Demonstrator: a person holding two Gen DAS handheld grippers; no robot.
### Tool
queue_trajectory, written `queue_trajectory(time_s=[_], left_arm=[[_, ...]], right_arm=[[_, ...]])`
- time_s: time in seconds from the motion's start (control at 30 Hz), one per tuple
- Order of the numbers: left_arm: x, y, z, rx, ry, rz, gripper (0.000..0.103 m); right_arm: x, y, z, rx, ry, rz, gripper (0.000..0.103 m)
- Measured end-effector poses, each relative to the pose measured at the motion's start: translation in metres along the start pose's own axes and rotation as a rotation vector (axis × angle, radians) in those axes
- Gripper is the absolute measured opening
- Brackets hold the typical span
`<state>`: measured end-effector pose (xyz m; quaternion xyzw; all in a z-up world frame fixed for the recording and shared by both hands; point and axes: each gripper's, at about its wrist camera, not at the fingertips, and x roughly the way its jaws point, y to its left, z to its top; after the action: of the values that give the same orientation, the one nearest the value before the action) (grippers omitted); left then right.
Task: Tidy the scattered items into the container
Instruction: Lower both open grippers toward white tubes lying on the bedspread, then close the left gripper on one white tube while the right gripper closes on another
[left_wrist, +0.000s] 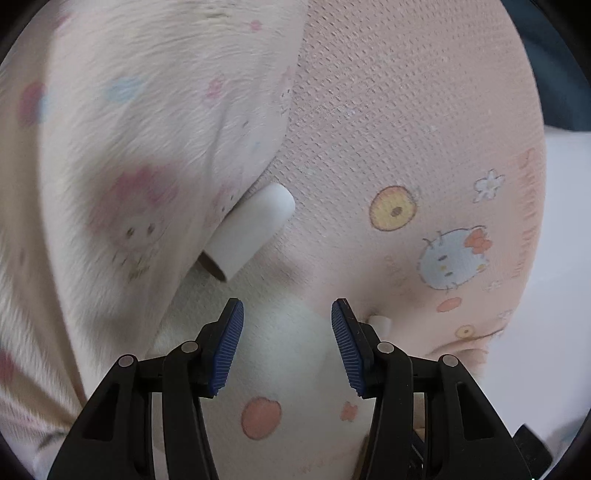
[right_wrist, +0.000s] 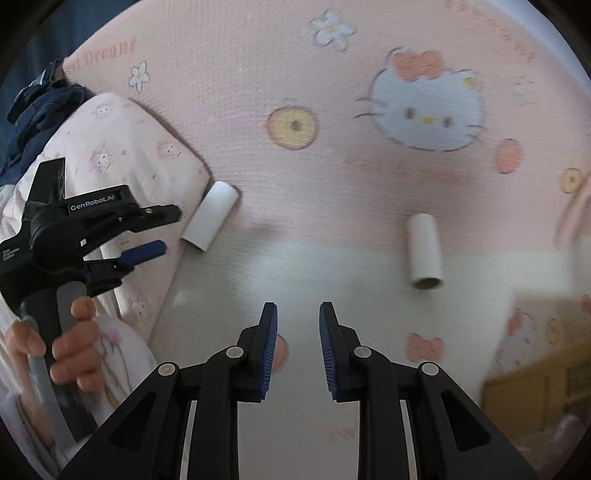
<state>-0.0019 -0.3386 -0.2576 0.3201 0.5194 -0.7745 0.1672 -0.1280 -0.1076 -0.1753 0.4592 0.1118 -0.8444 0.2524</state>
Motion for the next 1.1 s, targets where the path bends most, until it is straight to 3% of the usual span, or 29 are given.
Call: queue_trajectory(time_s=[0.33,0.57,0.73,0.87,1.0,1.1], left_arm=[[0.034,-0.01,0.04,0.072,-0.048,0.152,0.054],[0.062,-0.01,0.054,0.132,0.016,0.252,0.054],[0.065,0.004,0.064,0.086,0.029,0.224,0.05],[0.079,0.001,0.063,0.147,0.098,0.241,0.049],[0.094,0.003,0.06,0.138,0.204,0.172,0.049],[0.097,0.007,0.061,0.113,0.234,0.123,0.048]], right_arm=[[0.068,0.017,0.027,0.053,0.089,0.072,0.02],[0.109,0.022,0.04,0.101,0.121,0.15,0.02],[0.134,0.017,0.05,0.181,0.138,0.193,0.02],[0.149,0.018,0.053,0.208,0.163,0.233,0.02],[0.151,0.023,0.052,0.184,0.149,0.252,0.02],[0.151,0.022,0.049,0.204,0.144,0.267,0.02]])
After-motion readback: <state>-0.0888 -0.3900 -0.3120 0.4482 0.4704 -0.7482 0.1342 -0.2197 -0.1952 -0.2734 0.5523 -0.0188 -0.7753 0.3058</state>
